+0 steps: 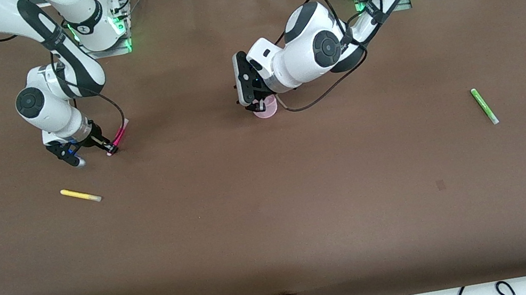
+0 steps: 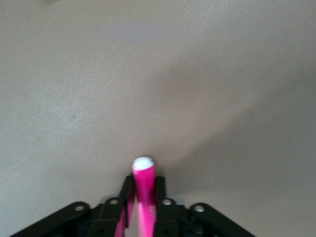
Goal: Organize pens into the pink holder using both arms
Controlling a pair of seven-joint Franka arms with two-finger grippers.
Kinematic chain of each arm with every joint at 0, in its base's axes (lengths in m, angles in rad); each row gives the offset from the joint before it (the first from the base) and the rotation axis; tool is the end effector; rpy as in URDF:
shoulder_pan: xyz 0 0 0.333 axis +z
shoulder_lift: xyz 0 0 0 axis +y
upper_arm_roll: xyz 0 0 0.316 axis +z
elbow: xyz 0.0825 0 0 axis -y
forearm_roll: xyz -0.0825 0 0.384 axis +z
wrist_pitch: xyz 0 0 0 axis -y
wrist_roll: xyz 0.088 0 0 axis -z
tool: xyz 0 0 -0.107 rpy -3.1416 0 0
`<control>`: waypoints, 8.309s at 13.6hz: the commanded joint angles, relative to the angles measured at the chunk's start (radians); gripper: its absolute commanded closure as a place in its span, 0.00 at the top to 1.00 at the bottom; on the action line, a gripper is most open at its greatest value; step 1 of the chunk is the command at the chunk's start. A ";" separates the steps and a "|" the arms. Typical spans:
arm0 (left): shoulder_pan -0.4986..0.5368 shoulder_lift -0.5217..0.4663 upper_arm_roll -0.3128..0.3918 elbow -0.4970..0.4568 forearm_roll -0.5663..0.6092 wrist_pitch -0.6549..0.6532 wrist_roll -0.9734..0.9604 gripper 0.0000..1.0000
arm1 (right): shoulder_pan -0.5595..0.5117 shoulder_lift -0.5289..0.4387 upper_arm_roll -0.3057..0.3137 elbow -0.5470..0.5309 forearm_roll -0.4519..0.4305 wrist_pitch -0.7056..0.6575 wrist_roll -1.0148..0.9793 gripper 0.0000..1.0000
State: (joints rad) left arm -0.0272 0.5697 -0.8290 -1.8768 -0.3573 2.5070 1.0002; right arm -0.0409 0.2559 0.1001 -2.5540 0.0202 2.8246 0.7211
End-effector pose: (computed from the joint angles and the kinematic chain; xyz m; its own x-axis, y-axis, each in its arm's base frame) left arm 0.4665 -0.4590 0.3160 0.1858 -0.8162 0.5470 -0.9578 -0.0262 0.2863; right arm 0.4517 0.0283 0.1765 0.7748 -0.6321 -0.0095 -0.6320 -0.7742 -0.0341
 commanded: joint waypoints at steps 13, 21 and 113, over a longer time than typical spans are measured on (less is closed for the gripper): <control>0.274 -0.156 0.021 0.137 0.427 -0.738 -0.877 1.00 | 0.071 -0.173 0.185 0.619 -0.064 -1.025 0.406 0.00; 0.561 -0.152 0.056 0.434 0.606 -0.913 -0.778 1.00 | 0.459 0.006 0.185 0.921 -0.274 -1.053 0.949 0.00; 0.012 -0.608 0.742 0.199 0.397 -0.841 -0.962 1.00 | 0.173 -0.162 -0.181 1.031 -0.056 -1.258 -0.684 0.99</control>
State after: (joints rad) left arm -0.0142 -0.0550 -0.0838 -1.7164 0.0481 1.6907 0.0399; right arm 0.1556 0.1247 -0.1046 -1.4922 -0.0227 1.5514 0.0345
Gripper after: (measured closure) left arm 0.000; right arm 0.004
